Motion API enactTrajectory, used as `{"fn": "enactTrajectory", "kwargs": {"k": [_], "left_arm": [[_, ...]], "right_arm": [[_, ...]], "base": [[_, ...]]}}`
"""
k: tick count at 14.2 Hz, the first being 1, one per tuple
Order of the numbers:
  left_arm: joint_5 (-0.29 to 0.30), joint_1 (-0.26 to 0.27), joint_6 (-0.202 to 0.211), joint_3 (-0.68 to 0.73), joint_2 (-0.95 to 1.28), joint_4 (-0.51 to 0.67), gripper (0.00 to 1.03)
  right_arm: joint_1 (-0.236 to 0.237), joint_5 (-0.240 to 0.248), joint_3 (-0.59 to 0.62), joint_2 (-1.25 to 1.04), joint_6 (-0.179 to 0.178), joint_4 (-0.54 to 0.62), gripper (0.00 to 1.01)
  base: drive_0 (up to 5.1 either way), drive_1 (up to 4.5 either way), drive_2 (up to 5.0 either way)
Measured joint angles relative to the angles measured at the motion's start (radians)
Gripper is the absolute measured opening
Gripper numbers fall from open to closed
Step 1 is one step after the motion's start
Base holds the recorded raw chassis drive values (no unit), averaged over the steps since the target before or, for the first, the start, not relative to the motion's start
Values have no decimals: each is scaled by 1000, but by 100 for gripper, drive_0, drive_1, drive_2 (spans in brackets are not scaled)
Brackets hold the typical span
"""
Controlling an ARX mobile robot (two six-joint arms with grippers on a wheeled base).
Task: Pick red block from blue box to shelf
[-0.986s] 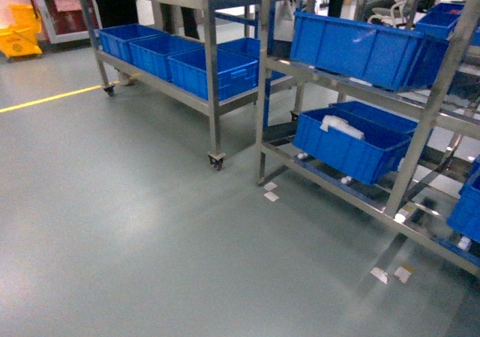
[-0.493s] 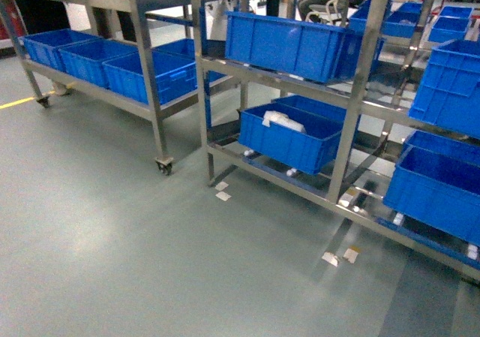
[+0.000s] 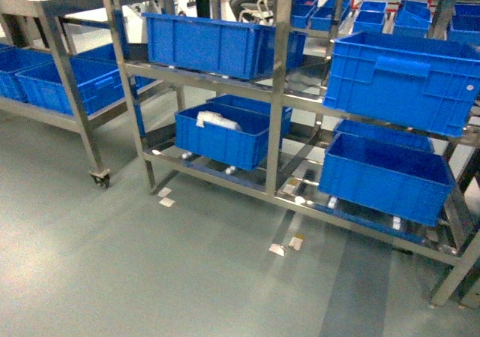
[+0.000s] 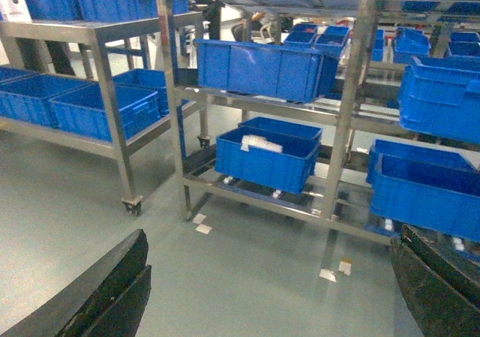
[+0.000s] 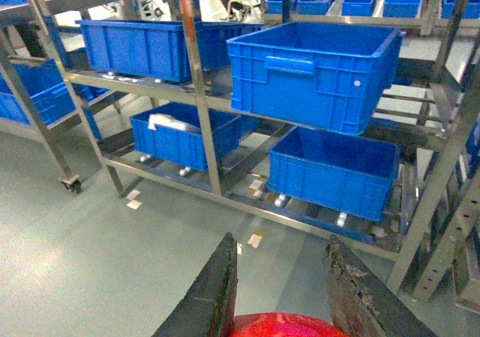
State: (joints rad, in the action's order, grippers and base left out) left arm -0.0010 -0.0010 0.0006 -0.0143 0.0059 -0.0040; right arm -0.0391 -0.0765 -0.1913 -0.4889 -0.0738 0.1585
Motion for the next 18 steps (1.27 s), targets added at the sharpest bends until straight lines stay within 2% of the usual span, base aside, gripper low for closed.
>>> {"fn": "enactTrajectory", "kwargs": {"k": [18], "left_arm": [[0, 0, 0, 0, 0, 0, 98]], "right_arm": [[0, 0, 0, 0, 0, -1, 28]], "base": [[-159, -159, -159]]}}
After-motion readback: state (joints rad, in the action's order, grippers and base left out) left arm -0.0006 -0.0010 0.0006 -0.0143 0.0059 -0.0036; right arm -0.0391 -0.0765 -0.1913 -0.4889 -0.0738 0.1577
